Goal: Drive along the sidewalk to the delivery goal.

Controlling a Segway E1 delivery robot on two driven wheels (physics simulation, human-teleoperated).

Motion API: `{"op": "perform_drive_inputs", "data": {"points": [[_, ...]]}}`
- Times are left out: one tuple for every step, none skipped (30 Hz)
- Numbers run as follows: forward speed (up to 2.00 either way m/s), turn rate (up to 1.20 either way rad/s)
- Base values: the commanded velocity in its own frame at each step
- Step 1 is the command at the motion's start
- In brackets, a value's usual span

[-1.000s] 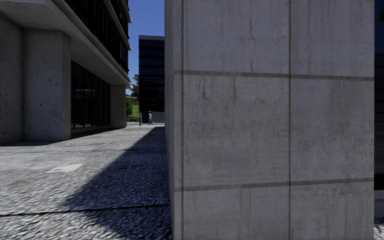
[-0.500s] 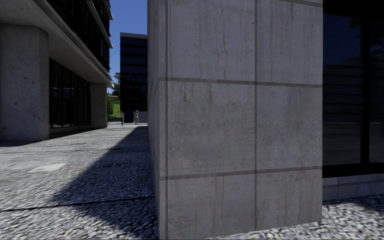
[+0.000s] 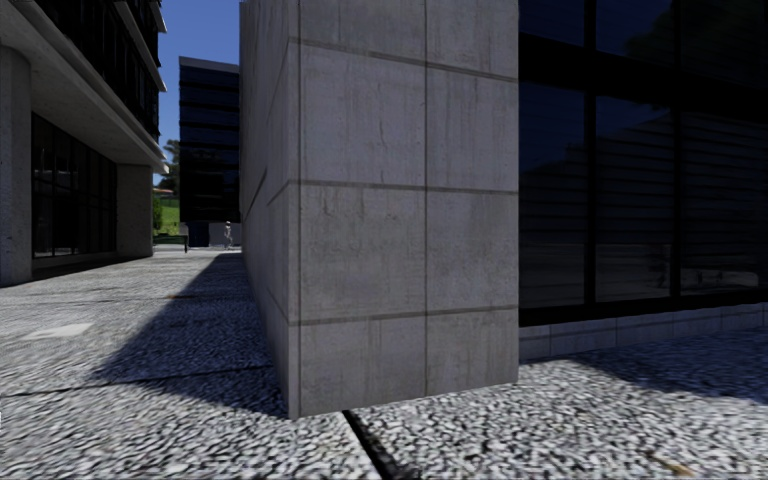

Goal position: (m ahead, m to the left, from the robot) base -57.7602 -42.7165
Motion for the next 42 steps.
{"op": "perform_drive_inputs", "data": {"points": [[-1.02, -0.41], [-1.02, -0.41], [-1.02, -0.41], [-1.02, -0.41], [-1.02, -0.41], [-1.02, -0.41], [-1.02, -0.41], [-1.01, -0.45], [-0.99, -0.48], [-0.98, -0.50], [-0.98, -0.50], [-0.90, -0.50], [0.00, -0.05], [0.00, 0.00], [0.00, 0.00], [0.00, 0.00], [0.00, 0.00], [0.00, 0.00], [0.00, 0.00], [0.00, 0.00], [0.00, 0.00], [0.00, 0.00], [0.70, 0.00], [2.00, -0.09], [2.00, -0.09], [2.00, -0.22], [2.00, -0.39], [2.00, -0.49], [2.00, -0.49], [2.00, -0.52], [2.00, -0.53], [2.00, -0.53], [2.00, -0.53], [2.00, -0.53], [2.00, -0.53], [2.00, -0.53], [2.00, -0.53], [2.00, -0.53], [2.00, -0.53], [2.00, -0.53], [2.00, -0.53], [2.00, -0.53]]}}
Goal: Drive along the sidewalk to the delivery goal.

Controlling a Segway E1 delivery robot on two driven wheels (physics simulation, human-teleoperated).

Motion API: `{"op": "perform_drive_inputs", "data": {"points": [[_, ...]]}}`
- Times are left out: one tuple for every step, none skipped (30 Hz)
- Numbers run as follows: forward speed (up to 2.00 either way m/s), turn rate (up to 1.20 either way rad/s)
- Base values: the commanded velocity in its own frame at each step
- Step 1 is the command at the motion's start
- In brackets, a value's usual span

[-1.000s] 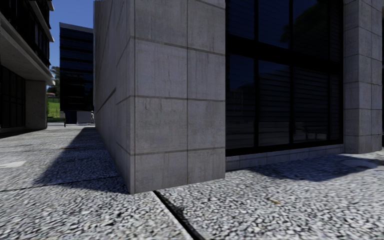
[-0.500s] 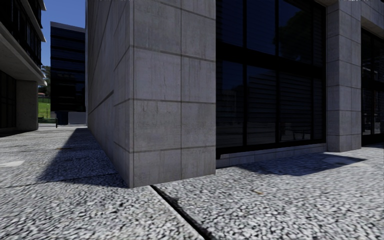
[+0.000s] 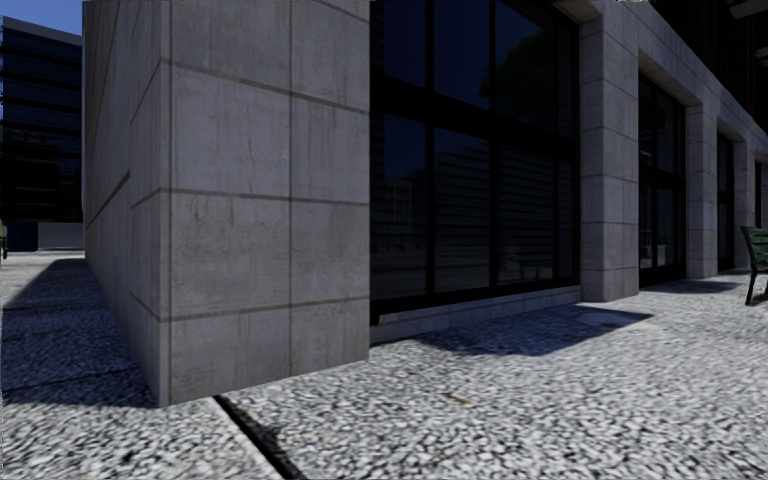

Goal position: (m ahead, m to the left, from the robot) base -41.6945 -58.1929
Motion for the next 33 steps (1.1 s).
{"op": "perform_drive_inputs", "data": {"points": [[2.00, -0.53], [2.00, -0.53], [2.00, -0.53], [2.00, -0.52], [2.00, -0.51], [2.00, -0.51], [2.00, -0.47], [2.00, -0.43], [2.00, -0.42], [2.00, -0.42], [2.00, -0.42], [2.00, -0.42], [2.00, -0.42], [2.00, -0.42], [2.00, -0.42], [2.00, -0.42], [2.00, -0.42], [2.00, -0.42], [2.00, -0.42], [2.00, -0.42], [2.00, -0.51], [2.00, -0.57], [2.00, -0.59], [2.00, -0.59], [2.00, -0.63], [2.00, -0.65], [2.00, -0.68], [2.00, -0.70], [2.00, -0.70], [2.00, -0.70], [2.00, -0.70], [2.00, -0.70], [2.00, -0.70]]}}
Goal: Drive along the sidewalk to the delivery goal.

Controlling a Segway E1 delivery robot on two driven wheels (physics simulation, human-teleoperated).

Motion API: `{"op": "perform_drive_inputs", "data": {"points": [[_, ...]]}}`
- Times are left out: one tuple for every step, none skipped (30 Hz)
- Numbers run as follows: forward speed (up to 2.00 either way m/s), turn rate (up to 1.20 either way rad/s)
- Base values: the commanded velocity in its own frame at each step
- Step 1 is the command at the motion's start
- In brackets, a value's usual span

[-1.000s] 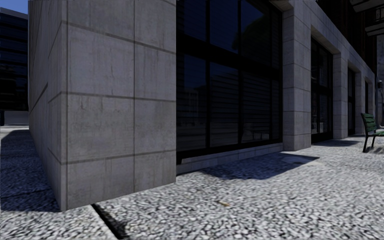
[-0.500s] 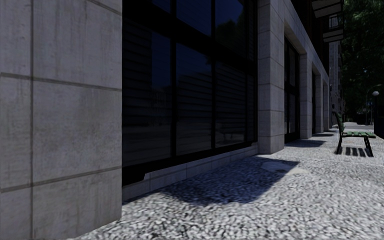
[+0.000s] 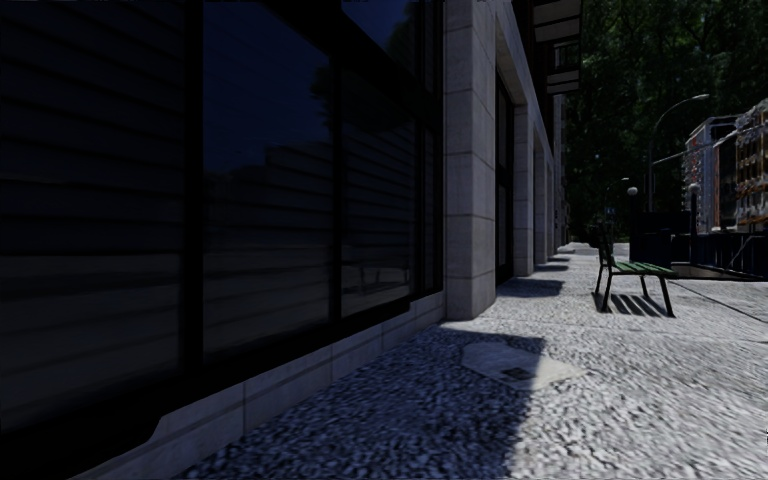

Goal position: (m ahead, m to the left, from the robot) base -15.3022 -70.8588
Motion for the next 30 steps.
{"op": "perform_drive_inputs", "data": {"points": [[2.00, -0.70], [2.00, -0.70], [2.00, -0.70], [2.00, -0.70], [2.00, -0.70], [2.00, -0.70], [2.00, -0.70], [2.00, -0.70], [2.00, -0.70], [2.00, -0.70], [2.00, -0.70], [2.00, -0.70], [2.00, -0.70], [2.00, -0.61], [2.00, -0.61], [2.00, -0.14], [2.00, 0.00], [2.00, 0.00], [2.00, 0.00], [2.00, 0.00], [2.00, 0.00], [2.00, 0.00], [2.00, 0.00], [2.00, 0.00], [2.00, 0.00], [2.00, 0.00], [2.00, -0.09], [2.00, -0.20], [2.00, -0.24], [2.00, -0.24]]}}
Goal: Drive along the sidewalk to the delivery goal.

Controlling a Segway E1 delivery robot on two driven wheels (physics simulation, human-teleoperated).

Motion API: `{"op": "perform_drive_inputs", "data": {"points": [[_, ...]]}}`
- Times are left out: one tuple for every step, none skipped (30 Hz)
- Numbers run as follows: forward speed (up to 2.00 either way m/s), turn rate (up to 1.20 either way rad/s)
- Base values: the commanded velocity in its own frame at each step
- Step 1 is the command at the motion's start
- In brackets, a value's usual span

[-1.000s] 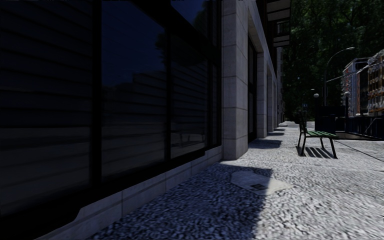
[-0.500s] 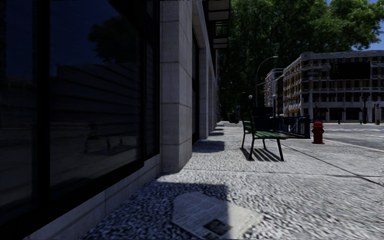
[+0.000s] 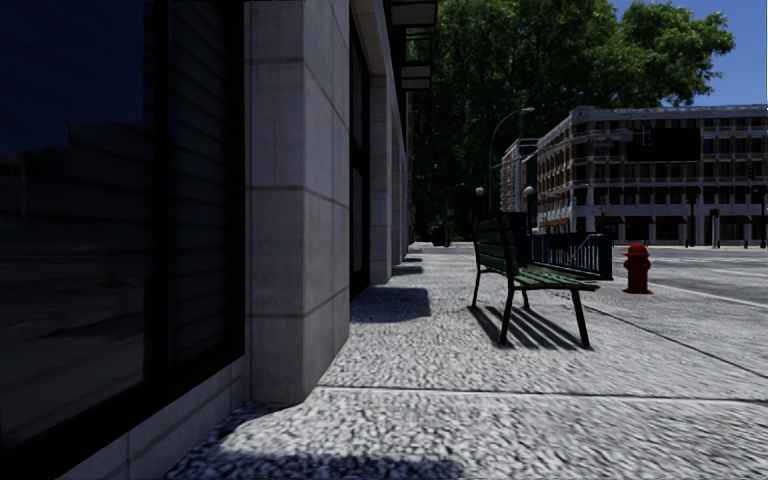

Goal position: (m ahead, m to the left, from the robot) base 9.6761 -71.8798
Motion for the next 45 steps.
{"op": "perform_drive_inputs", "data": {"points": [[2.00, -0.24], [2.00, -0.24], [2.00, -0.29], [2.00, -0.29], [2.00, -0.38], [2.00, -0.47], [2.00, -0.59], [2.00, -0.54], [2.00, -0.54], [2.00, -0.04], [2.00, 0.00], [2.00, 0.00], [2.00, 0.00], [2.00, 0.00], [2.00, 0.00], [2.00, 0.00], [2.00, 0.00], [2.00, 0.00], [2.00, 0.00], [2.00, 0.00], [2.00, 0.00], [2.00, 0.00], [2.00, 0.00], [2.00, 0.00], [2.00, 0.00], [2.00, 0.00], [2.00, 0.00], [2.00, 0.00], [2.00, 0.00], [2.00, 0.00], [2.00, 0.00], [2.00, 0.00], [2.00, 0.00], [2.00, 0.00], [2.00, 0.00], [2.00, 0.00], [2.00, 0.00], [2.00, 0.00], [2.00, 0.00], [2.00, 0.00], [2.00, 0.00], [2.00, 0.00], [2.00, 0.00], [2.00, 0.00], [2.00, 0.00]]}}
